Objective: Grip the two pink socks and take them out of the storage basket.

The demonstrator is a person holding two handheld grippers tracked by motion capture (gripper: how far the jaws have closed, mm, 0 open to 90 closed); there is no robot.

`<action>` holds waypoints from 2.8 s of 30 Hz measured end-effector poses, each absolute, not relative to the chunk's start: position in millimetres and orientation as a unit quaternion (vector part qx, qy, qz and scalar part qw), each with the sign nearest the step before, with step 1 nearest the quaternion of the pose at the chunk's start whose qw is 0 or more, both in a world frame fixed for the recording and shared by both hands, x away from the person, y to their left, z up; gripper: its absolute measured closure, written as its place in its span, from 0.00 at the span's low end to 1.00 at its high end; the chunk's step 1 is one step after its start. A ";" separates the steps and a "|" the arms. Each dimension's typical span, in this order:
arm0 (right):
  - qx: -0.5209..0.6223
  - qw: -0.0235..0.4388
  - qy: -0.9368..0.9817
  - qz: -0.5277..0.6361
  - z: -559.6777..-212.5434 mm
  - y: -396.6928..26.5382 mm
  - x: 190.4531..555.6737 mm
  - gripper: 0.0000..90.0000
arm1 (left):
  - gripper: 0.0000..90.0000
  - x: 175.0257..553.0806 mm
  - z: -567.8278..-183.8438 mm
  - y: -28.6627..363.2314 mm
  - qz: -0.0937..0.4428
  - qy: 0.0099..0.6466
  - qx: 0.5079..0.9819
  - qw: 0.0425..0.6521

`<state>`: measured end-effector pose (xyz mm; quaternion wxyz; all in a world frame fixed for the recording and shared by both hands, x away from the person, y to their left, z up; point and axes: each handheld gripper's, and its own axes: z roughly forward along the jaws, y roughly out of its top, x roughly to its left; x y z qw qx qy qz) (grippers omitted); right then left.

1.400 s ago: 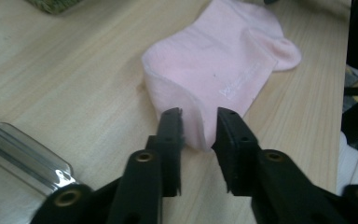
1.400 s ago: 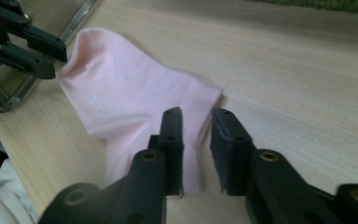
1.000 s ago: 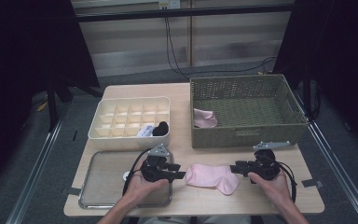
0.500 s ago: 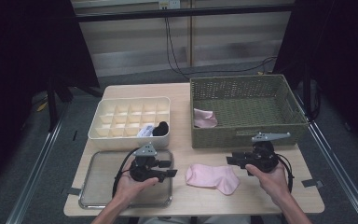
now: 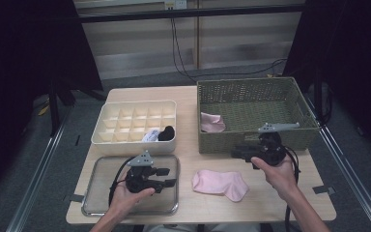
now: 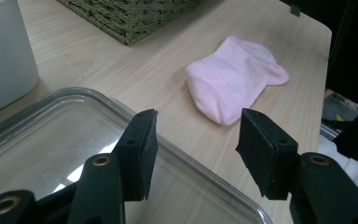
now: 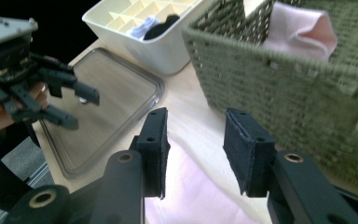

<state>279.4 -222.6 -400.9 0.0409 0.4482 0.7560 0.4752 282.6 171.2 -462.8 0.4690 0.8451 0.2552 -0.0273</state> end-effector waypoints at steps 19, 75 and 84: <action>0.444 0.054 0.766 0.462 -379.0 -211.2 350.8 0.67 | 0.48 276.4 -463.3 185.4 -0.033 0.256 0.840 0.478; 0.497 0.039 0.787 0.364 -403.2 -183.7 473.9 0.63 | 0.37 288.7 -461.9 191.9 -0.022 0.278 0.827 0.488; 0.507 0.032 0.791 0.342 -413.0 -178.2 487.9 0.64 | 0.36 289.7 -463.4 191.3 -0.020 0.284 0.826 0.487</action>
